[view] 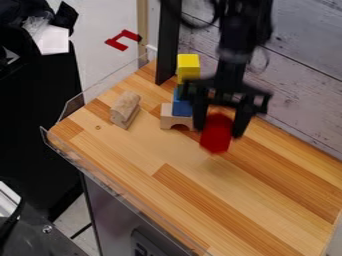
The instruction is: Move the red hexagon to the top of the yellow cube
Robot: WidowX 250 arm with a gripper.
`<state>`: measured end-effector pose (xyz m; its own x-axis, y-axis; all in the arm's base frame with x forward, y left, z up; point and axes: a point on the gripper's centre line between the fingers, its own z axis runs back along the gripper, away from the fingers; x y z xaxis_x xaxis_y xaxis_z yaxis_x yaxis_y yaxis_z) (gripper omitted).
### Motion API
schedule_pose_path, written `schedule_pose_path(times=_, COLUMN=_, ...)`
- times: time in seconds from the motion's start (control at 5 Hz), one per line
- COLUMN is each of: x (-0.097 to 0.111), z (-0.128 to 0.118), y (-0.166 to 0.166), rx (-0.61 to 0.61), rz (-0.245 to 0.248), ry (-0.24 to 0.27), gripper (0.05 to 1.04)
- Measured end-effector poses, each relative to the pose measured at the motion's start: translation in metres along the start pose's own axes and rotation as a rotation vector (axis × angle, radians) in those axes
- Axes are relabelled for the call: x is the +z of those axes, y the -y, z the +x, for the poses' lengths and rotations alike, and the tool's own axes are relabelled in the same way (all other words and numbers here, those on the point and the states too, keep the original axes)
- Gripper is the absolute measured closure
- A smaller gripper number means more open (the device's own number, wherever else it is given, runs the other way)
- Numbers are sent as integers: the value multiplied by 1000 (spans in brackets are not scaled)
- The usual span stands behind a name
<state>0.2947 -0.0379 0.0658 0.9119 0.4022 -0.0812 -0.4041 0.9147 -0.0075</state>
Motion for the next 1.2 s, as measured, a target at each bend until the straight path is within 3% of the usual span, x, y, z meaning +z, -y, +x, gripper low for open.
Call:
schedule_pose_path(times=0.2, x=43, z=11, y=-10, rx=-15, rz=-44, ry=57, gripper=380)
schedule_pose_path(times=0.4, x=57, z=20, y=-16, rx=-26, rz=-71, ry=65, gripper=380)
schedule_pose_path(times=1.0, x=70, z=33, y=-38, rx=2, rz=-45, ry=105, gripper=380)
schedule_pose_path(times=1.2, x=84, z=45, y=-41, rx=-2, rz=-51, ry=159, gripper=380)
